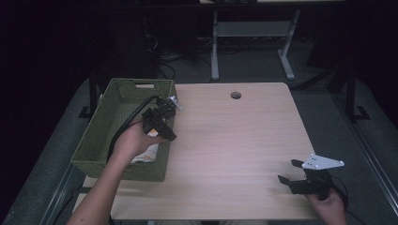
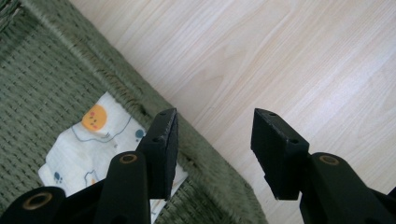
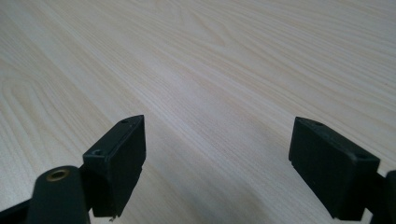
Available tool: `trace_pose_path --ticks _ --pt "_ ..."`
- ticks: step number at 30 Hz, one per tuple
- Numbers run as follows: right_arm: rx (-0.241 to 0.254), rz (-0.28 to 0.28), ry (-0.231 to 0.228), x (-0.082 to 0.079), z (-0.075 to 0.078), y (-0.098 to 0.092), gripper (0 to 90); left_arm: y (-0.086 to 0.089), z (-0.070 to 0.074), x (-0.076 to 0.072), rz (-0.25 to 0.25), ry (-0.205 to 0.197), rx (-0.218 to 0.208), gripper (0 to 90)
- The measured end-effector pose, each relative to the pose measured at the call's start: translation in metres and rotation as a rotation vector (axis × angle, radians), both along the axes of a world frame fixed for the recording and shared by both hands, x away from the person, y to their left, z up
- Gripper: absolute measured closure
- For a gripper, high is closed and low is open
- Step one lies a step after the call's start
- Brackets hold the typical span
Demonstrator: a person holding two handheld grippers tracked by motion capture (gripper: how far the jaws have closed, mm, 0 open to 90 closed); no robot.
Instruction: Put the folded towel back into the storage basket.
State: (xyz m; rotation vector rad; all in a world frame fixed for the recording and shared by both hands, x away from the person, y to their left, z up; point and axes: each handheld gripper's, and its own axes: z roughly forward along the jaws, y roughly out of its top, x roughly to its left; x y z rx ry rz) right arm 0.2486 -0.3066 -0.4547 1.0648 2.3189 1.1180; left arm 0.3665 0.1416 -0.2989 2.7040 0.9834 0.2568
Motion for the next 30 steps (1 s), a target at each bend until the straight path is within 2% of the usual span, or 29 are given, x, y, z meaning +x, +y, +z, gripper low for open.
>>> trace_pose_path --ticks 11,15,19,30 --pt "0.001 -0.002 -0.004 -0.001 0.001 -0.002 18.5 -0.020 -0.005 -0.004 -0.011 -0.001 0.004 51.3" --pt "0.001 -0.001 -0.005 -0.001 0.001 -0.002 18.5 -0.030 -0.008 -0.006 -0.032 0.002 0.016 51.0" --pt "-0.001 -0.001 -0.007 -0.001 0.001 -0.002 18.5 -0.037 -0.012 -0.006 -0.036 0.009 0.005 50.7" --pt "-0.002 -0.001 -0.010 -0.001 0.001 -0.003 18.5 -0.061 -0.025 -0.010 -0.074 0.031 0.012 50.1"
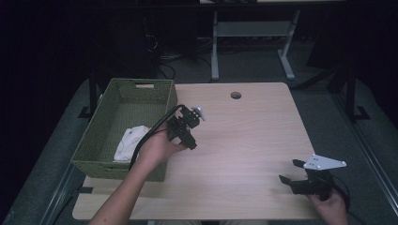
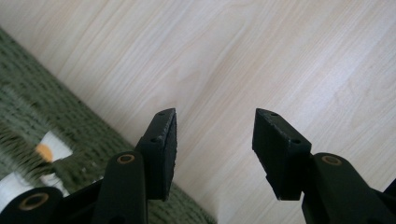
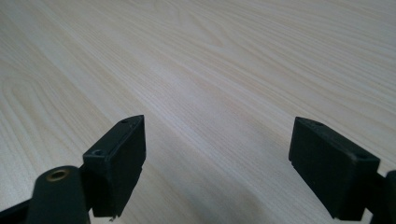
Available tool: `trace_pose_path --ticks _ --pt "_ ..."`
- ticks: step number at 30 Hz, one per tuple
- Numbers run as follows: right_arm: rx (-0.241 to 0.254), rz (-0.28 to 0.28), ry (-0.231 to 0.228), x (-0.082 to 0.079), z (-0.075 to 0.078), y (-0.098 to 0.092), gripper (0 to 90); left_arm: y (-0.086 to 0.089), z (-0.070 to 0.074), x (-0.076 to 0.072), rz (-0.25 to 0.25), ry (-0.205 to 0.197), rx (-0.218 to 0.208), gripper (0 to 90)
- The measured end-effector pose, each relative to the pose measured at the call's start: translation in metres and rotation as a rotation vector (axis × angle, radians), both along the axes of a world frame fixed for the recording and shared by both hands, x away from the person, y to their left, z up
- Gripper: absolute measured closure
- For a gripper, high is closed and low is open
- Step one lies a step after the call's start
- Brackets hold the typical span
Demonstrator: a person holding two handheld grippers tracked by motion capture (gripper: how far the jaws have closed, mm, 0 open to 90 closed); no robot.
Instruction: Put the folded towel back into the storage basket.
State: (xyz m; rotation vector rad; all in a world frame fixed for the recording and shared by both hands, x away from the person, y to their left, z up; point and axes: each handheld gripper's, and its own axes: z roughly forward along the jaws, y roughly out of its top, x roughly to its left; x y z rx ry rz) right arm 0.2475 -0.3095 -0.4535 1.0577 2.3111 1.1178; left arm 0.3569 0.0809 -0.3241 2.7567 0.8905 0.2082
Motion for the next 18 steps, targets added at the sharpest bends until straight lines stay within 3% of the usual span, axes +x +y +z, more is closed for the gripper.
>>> trace_pose_path --ticks 18 --pt "0.004 -0.003 0.006 0.000 -0.001 -0.001 18.5 -0.028 -0.022 -0.004 -0.038 0.031 -0.001 49.4"
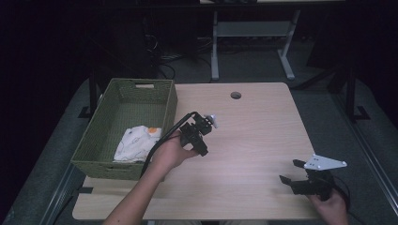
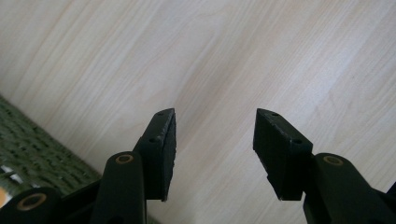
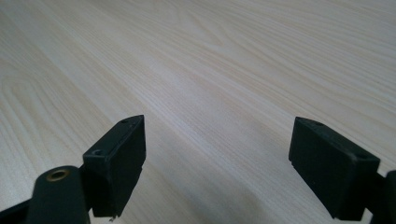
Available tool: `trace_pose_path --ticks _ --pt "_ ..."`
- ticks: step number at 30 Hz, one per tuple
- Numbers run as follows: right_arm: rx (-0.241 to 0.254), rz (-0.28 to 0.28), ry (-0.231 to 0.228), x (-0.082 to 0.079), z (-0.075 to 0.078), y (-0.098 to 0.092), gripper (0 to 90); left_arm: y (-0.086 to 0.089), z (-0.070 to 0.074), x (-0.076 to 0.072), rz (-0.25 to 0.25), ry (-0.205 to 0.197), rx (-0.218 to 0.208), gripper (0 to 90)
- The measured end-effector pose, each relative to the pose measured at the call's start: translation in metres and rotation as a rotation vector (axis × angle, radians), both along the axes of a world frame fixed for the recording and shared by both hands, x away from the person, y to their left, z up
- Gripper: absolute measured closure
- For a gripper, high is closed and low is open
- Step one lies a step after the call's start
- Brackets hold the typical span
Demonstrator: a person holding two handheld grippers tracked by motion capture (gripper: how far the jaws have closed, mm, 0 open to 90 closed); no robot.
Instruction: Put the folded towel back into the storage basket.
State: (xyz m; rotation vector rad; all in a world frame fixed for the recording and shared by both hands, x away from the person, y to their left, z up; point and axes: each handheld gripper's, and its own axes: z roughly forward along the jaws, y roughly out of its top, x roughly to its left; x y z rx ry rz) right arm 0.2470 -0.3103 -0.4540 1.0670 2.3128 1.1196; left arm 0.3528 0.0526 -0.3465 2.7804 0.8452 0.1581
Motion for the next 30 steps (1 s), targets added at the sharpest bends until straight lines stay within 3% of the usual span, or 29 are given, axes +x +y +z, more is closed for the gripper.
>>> trace_pose_path --ticks 30 --pt "-0.009 -0.003 0.004 0.000 -0.002 -0.002 18.5 -0.031 -0.032 -0.006 -0.024 0.038 0.004 45.8"
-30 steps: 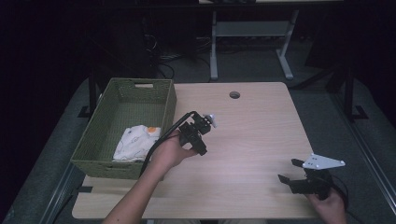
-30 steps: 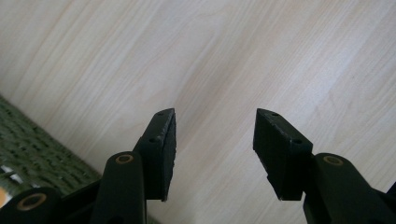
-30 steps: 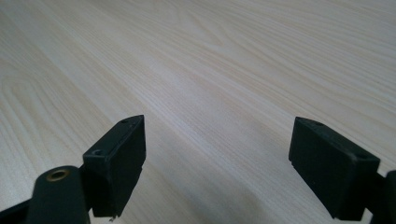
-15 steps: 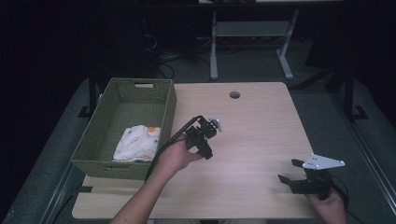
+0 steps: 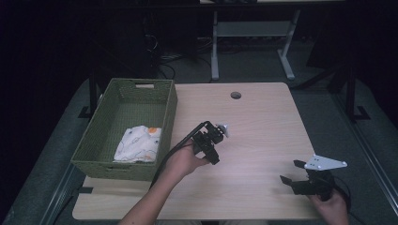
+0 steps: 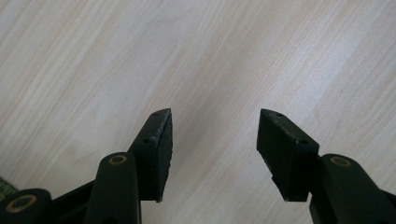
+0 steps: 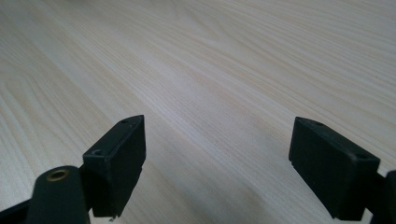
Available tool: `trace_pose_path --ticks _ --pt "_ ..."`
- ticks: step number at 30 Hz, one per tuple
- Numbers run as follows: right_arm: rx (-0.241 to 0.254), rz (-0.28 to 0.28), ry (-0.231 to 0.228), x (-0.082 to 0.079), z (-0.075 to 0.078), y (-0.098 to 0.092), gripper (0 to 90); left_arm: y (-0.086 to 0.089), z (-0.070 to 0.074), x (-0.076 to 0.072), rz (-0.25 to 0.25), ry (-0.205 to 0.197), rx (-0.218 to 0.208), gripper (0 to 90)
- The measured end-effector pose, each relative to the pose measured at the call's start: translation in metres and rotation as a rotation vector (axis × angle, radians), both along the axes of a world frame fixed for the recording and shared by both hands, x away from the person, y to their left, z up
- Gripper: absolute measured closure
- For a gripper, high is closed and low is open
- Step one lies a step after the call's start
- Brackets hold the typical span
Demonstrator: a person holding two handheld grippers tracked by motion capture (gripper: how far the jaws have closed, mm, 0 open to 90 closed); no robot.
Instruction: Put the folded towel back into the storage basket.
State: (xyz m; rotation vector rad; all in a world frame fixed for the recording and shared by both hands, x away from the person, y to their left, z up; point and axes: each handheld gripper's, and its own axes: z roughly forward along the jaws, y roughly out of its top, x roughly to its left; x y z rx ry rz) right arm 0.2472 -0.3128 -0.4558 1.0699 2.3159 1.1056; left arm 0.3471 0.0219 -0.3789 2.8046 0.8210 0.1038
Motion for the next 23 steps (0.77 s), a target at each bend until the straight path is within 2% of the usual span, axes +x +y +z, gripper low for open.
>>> trace_pose_path --ticks 23 --pt "-0.007 -0.002 0.000 -0.001 -0.001 0.001 18.5 -0.015 -0.026 -0.007 -0.015 0.037 -0.009 41.2"
